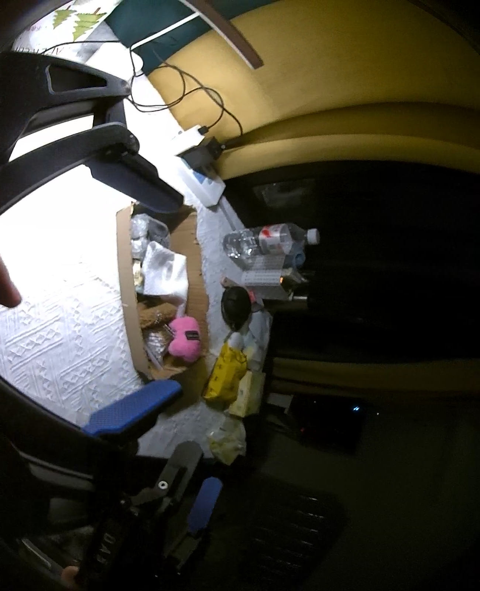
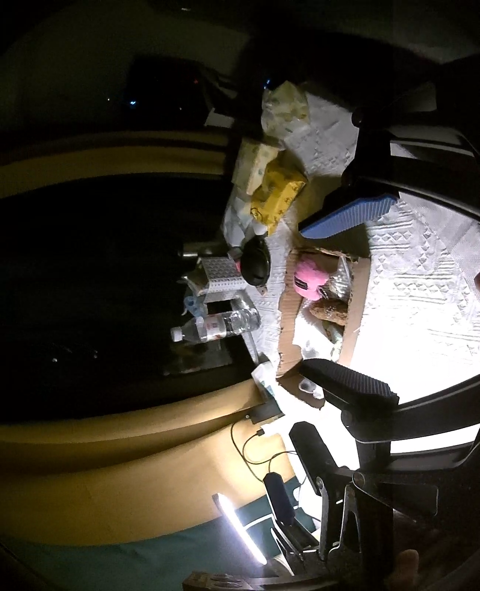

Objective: Organize soft objects

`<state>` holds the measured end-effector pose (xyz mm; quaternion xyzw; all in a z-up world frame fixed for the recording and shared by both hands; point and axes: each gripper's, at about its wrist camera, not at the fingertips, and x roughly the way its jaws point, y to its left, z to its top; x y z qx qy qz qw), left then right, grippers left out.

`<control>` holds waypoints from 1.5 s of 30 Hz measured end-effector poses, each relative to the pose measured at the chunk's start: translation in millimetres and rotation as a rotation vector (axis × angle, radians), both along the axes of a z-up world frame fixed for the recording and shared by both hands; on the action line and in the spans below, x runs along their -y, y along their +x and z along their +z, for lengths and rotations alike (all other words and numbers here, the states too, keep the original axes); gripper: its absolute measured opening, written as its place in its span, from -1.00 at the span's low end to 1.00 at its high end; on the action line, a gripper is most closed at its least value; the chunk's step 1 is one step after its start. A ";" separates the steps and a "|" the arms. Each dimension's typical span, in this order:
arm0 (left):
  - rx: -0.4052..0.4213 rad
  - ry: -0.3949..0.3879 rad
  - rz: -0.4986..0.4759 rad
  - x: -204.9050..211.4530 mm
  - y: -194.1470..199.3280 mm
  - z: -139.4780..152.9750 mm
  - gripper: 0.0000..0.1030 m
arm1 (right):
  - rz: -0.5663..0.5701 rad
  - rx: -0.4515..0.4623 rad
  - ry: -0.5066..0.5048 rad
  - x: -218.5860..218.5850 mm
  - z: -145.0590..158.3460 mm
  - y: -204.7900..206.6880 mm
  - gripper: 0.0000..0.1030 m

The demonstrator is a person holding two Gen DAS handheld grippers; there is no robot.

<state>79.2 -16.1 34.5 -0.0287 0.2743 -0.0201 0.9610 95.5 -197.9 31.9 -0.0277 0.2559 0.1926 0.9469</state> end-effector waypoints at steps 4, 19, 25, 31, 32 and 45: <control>0.008 0.006 0.014 -1.6 -1.2 11.9 0.82 | -0.004 0.011 -0.004 -0.7 11.4 -0.6 0.38; 0.007 0.060 0.048 -0.2 3.6 39.6 0.82 | -0.014 0.029 -0.010 -4.2 33.2 3.6 0.38; 0.031 0.053 0.060 -3.3 1.9 49.4 0.82 | -0.024 0.039 -0.013 -0.6 40.0 4.5 0.39; 0.046 0.052 0.063 -4.1 -0.5 53.9 0.82 | -0.026 0.044 -0.016 -0.7 43.1 4.1 0.39; 0.049 0.052 0.066 -4.5 -0.5 54.6 0.82 | -0.028 0.044 -0.017 -0.9 42.7 4.5 0.39; 0.068 0.039 0.054 -3.7 -4.8 58.5 0.82 | -0.035 0.056 -0.018 0.1 47.8 3.7 0.39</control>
